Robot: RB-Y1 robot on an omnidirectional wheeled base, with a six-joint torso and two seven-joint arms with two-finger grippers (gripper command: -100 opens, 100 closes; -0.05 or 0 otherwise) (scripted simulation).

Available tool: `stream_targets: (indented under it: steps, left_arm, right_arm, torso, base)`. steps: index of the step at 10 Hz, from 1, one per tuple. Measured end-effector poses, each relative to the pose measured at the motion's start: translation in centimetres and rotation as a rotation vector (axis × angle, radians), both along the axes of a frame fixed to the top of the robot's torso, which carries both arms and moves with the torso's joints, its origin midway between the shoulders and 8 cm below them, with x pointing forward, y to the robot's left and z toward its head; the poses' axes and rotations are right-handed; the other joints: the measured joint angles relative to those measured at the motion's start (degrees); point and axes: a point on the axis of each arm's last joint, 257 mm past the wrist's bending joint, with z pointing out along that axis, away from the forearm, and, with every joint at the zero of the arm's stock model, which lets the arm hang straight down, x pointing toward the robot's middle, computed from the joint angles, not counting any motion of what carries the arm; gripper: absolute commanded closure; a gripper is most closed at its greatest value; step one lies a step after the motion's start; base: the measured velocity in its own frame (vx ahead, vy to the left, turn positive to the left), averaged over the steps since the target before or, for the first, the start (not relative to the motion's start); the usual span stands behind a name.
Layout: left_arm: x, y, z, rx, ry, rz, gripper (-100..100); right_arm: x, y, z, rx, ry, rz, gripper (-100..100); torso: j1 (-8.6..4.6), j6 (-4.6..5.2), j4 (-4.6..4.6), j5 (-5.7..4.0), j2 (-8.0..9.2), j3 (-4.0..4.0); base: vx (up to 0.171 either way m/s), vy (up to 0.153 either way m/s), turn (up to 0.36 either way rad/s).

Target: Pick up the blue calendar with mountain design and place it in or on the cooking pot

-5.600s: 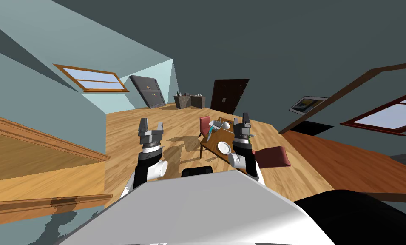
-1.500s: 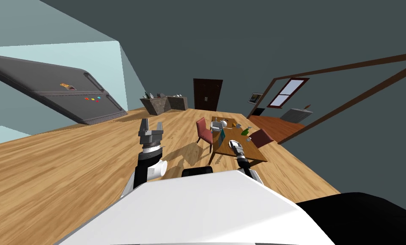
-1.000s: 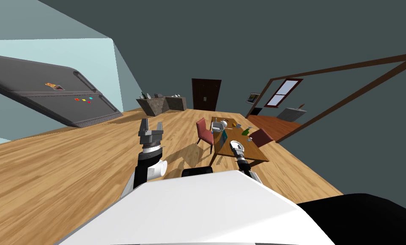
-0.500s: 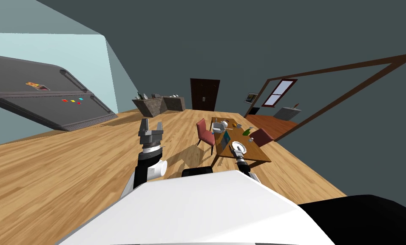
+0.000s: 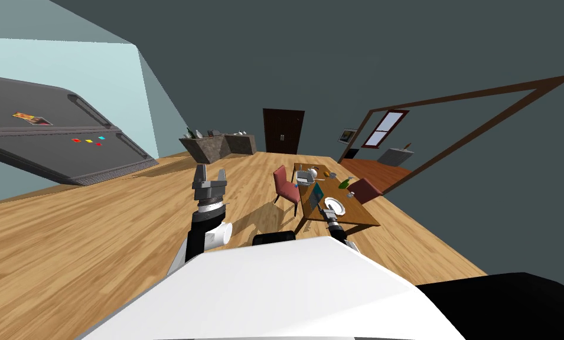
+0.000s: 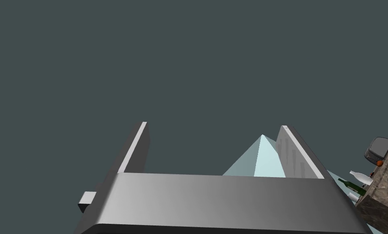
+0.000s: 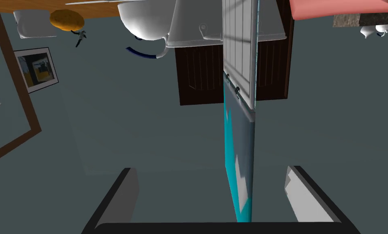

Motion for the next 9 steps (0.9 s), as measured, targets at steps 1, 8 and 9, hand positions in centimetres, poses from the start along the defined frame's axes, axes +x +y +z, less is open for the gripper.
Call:
stream_targets:
  steps: [1, 8, 9]
  left_arm:
    - [0.00, 0.00, 0.00, 0.000, 0.000, 0.000, 0]
    - [0.00, 0.00, 0.00, 0.000, 0.000, 0.000, 0]
    - [0.00, 0.00, 0.00, 0.000, 0.000, 0.000, 0]
  right_arm:
    - [-0.09, 0.09, -0.43, -0.008, 0.007, 0.006, -100]
    - [-0.12, 0.92, -1.35, -0.027, 0.019, 0.030, 100]
    - [-0.10, 0.96, -1.33, -0.028, 0.018, 0.031, 100]
  torso:
    - [-0.02, -0.01, -0.01, 0.00, -0.08, -0.04]
    - [-0.25, 0.00, 0.05, -0.05, 0.28, 0.15]
    - [-0.29, 0.02, 0.05, -0.06, 0.28, 0.15]
  base:
    - [0.099, 0.039, -0.033]
    - [0.033, 0.008, -0.008]
    - [0.000, 0.000, 0.000]
